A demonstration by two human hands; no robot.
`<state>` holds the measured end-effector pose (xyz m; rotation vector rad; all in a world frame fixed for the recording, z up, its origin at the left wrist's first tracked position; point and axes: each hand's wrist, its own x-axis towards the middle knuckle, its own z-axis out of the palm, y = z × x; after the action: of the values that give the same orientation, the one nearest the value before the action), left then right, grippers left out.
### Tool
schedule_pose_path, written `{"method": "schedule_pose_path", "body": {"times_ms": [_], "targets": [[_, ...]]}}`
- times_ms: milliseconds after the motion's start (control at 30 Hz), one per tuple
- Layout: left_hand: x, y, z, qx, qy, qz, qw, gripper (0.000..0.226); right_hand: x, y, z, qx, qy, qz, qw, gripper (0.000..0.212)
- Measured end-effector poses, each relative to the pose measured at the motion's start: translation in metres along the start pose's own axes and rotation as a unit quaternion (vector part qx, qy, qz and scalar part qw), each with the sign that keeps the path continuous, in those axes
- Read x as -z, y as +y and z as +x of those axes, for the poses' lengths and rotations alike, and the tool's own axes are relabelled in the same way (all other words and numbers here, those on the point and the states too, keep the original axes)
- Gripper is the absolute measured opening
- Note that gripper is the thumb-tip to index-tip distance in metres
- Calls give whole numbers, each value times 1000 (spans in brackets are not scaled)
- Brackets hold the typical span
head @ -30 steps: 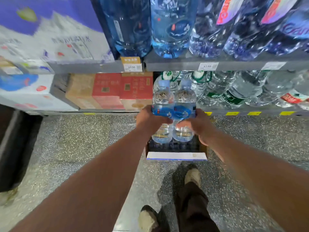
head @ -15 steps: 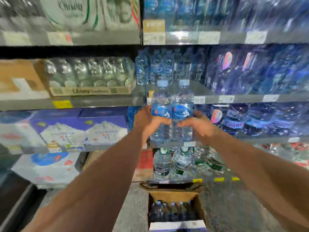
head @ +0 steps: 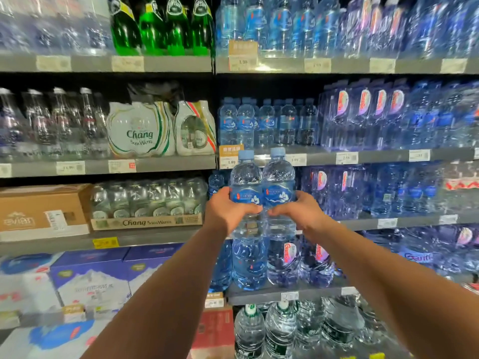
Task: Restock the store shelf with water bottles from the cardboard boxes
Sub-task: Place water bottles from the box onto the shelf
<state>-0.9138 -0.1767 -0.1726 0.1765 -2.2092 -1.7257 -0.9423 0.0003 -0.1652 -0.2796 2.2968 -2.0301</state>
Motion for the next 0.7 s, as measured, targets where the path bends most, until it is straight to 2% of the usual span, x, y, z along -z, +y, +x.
{"method": "schedule_pose_path", "body": {"times_ms": [67,133,300,433,467,600,700], "targets": [[-1,9,9,-4,-1,-3,1000,68,3,-12,6,-2,3,-7,1000,51],[-3,18,21,-15,2,-8,1000,55,7,-21,17,3,6,-4,1000,43],[-19,39,62,-47,3,-14,999,45,25,-33,62,26,-1,5,1000,36],[-42,59,102,-71,8,-10,997,52,48,-46,111,48,-4,19,999,39],[-49,65,114,-76,14,-2,997,54,54,-50,125,52,-9,24,998,44],[-75,92,161,-86,36,40,995,62,82,-70,183,67,-35,25,997,90],[-94,107,190,-106,58,42,992,44,101,-82,222,74,-51,16,996,95]]}}
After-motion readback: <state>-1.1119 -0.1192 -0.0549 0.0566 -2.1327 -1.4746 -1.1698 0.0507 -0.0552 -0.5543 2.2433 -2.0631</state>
